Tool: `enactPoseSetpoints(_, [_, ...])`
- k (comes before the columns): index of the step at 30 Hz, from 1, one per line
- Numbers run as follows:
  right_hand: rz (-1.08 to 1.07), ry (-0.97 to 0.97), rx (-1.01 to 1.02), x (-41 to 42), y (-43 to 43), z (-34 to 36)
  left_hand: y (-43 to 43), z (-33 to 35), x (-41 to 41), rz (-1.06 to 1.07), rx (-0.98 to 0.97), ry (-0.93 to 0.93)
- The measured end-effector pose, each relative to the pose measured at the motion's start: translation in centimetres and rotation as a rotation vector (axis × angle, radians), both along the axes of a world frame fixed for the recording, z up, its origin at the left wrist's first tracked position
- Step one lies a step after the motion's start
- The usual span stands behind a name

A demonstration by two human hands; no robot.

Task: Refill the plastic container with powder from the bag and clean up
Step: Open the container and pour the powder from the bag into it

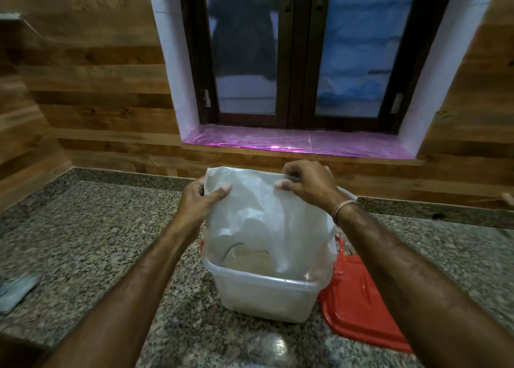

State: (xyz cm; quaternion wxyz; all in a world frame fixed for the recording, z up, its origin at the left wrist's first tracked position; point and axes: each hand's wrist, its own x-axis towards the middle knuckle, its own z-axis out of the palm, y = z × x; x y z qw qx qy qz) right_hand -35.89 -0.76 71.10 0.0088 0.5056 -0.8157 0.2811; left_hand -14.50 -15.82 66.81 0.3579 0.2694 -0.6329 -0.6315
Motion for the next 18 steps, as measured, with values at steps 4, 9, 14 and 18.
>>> enactPoseSetpoints(4, [-0.077,-0.027,0.013,-3.3,2.3,-0.1,-1.0,-0.2,0.3,0.087,0.235,0.095])
enactPoseSetpoints(9, [0.085,-0.803,-0.353,-6.2,5.2,-2.8,-1.5,-1.0,0.2,0.139,0.367,0.107])
enactPoseSetpoints(14, [0.13,-1.406,-0.726,-5.5,5.3,-7.0,-2.5,-1.7,-0.6,0.2,0.443,0.095])
enactPoseSetpoints(18, [0.084,-1.318,-0.499,-3.7,4.5,-9.4,-2.7,-1.1,-1.0,0.231,0.456,0.114])
